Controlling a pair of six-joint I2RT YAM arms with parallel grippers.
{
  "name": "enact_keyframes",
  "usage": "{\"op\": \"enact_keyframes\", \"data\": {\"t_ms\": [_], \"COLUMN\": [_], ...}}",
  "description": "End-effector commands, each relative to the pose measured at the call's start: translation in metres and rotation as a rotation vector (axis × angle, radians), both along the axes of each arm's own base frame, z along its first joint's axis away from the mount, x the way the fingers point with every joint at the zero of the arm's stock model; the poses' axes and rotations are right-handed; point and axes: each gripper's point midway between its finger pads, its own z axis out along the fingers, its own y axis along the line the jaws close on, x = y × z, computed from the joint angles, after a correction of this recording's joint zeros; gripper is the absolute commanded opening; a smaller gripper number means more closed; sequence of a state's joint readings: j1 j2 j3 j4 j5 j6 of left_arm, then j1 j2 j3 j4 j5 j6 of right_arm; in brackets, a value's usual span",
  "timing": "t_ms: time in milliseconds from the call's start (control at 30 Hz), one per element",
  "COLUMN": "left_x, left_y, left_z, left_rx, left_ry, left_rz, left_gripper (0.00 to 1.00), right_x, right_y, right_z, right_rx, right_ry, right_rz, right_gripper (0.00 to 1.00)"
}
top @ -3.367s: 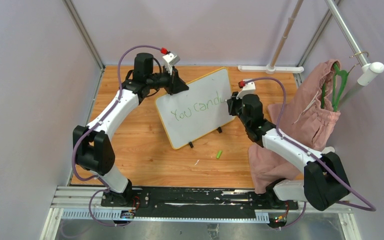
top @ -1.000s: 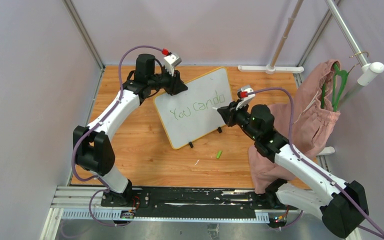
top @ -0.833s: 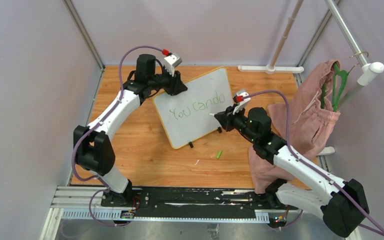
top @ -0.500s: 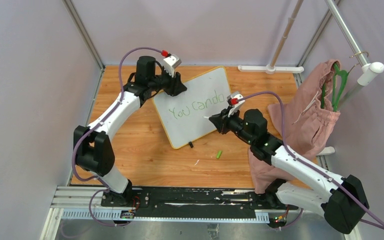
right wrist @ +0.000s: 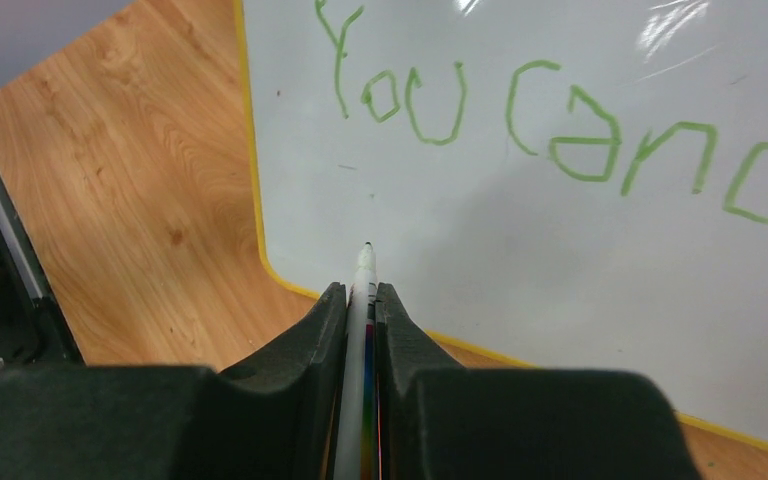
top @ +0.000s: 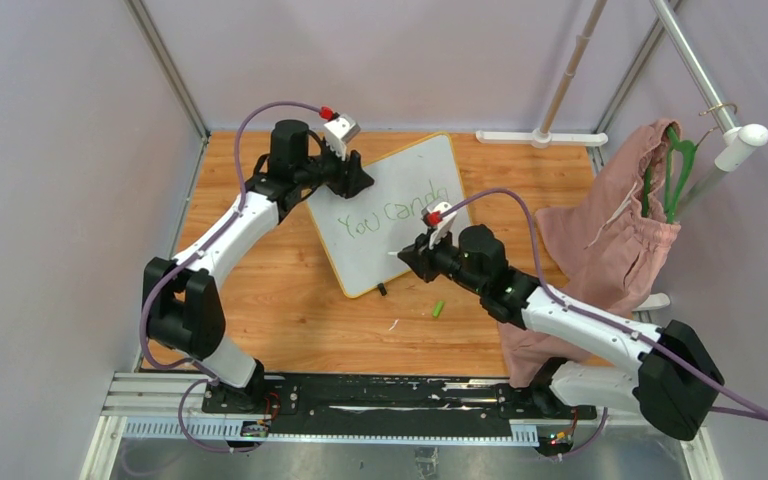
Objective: Write a sentence on the whiteboard
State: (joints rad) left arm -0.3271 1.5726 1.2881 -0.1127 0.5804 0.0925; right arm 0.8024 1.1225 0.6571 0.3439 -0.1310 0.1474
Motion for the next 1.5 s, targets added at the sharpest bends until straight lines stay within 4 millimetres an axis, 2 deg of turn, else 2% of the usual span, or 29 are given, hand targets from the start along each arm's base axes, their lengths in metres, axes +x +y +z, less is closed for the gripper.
{"op": "enact_keyframes", "data": {"t_ms": [0, 233, 367, 700, 900, 1200, 1467], "left_x": [-0.007, -0.009, -0.012, -0.015, -0.016, -0.018, -0.018], "left_y": [0.007, 0.006, 0.004, 0.001, 0.000, -0.003, -0.002], "left_z": [-0.006, 0.000, -0.003, -0.004, -0.009, -0.010, -0.011], "left_rx": [-0.035, -0.075, -0.084, -0.105, -0.111, -0.120, -0.118], "left_ry": [0.035, 0.029, 0.040, 0.054, 0.078, 0.094, 0.095], "left_rz": [0.014, -0.004, -0.013, -0.028, -0.030, -0.042, -0.041], "left_gripper": [0.50, 0.45, 0.42, 0.39, 0.36, 0.33, 0.32], "right_x": [-0.011, -0.012, -0.009, -0.004, -0.010, 0.008, 0.015], "right_y": [0.017, 0.036, 0.043, 0.054, 0.055, 0.057, 0.063], "right_z": [-0.004, -0.015, -0.023, -0.035, -0.041, -0.019, -0.022], "right_rx": [-0.033, -0.093, -0.117, -0.144, -0.144, -0.108, -0.116], "right_ry": [-0.057, -0.091, -0.083, -0.093, -0.100, -0.228, -0.228], "right_rz": [0.067, 0.093, 0.097, 0.086, 0.085, -0.042, -0.065], "right_gripper": [0.00, 0.00, 0.00, 0.00, 0.00, 0.00, 0.00]}}
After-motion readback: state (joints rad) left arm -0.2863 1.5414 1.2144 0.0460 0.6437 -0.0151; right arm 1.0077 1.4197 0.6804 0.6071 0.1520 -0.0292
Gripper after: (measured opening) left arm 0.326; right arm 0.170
